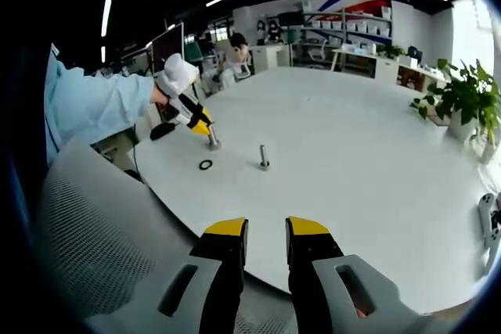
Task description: Place the washer onto the threaded stud by aligning its center hole with the stud, sliding it down to the base, and recovering from edge contact or off-axis alignment until the washer reaches the visible bottom stop.
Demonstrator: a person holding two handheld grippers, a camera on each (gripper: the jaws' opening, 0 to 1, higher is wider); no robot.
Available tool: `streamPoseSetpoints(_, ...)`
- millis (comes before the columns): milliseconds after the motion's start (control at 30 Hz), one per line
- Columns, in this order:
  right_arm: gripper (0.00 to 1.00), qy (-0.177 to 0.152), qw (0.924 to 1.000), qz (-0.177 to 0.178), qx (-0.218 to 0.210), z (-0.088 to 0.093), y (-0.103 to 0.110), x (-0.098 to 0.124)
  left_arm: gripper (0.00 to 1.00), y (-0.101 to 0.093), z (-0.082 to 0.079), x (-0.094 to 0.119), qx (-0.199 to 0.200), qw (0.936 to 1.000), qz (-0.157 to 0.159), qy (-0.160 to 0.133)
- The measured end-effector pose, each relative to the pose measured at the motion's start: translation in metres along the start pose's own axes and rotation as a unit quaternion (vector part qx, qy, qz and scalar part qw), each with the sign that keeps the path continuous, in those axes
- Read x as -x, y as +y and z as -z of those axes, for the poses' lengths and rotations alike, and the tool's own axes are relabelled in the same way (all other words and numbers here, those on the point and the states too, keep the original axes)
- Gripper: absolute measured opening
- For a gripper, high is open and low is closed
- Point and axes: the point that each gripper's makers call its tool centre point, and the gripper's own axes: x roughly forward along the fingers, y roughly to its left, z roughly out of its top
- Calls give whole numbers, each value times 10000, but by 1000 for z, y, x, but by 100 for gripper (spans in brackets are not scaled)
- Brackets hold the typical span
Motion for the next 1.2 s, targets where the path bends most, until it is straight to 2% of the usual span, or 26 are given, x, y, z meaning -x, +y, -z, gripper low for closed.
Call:
streamPoseSetpoints(233,22,-5,10000,-5,-6,0,0,0,21,-1,3,-4,-292,9994,-18,189)
streamPoseSetpoints(533,22,-1,10000,-7,-3,0,0,0,19,-2,6,-4,-405,9990,-25,211)
streamPoseSetpoints(833,22,-11,10000,7,-7,0,0,0,32,-9,10,3,-58,10000,14,13)
streamPoseSetpoints(933,22,-13,10000,6,-4,-1,0,0,31,-8,9,7,56,9999,-53,-93)
streamPoseSetpoints(1033,22,-16,10000,10,-3,-1,0,0,30,-1,0,13,457,9979,-138,-427)
streamPoseSetpoints(1200,22,-15,10000,0,6,-1,0,0,30,10,-5,18,797,9949,-123,-601)
